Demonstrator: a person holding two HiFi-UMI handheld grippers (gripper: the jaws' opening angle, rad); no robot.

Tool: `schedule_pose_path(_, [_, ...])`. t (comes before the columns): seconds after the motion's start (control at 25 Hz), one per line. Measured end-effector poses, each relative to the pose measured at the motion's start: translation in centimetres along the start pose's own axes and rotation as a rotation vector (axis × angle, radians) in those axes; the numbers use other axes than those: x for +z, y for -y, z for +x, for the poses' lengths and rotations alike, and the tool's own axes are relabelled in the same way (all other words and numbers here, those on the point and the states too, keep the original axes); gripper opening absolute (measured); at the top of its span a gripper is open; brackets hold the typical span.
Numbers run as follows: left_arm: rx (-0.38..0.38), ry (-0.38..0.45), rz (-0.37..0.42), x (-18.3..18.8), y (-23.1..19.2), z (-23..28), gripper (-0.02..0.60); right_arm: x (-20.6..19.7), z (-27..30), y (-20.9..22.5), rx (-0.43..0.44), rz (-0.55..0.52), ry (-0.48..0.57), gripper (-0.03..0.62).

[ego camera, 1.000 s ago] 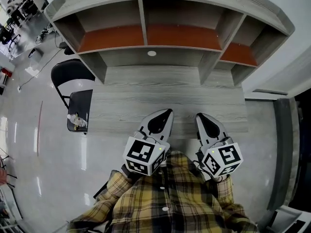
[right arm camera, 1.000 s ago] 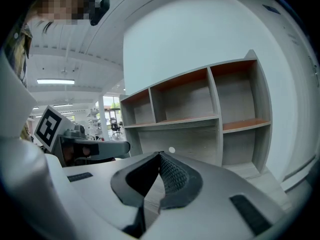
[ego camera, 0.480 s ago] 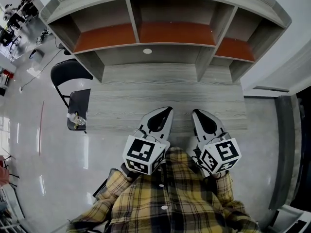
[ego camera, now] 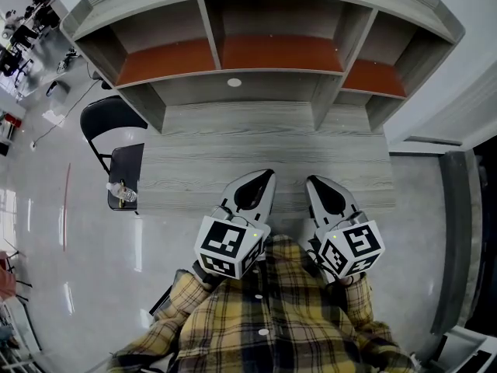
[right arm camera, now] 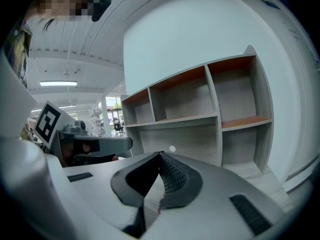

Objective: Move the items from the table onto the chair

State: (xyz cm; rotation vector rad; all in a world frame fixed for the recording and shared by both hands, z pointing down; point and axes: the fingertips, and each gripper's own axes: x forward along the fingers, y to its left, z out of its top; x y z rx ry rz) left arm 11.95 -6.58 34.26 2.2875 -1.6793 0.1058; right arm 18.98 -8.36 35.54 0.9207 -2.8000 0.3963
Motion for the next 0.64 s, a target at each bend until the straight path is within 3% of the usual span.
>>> schedule_pose_path(0.64, [-0.005,-0.005,0.003,-0.2,-0.6,-1.3,0.003,-0.7,0.4,-1.9,0.013,-0.005,-0.021,0.017])
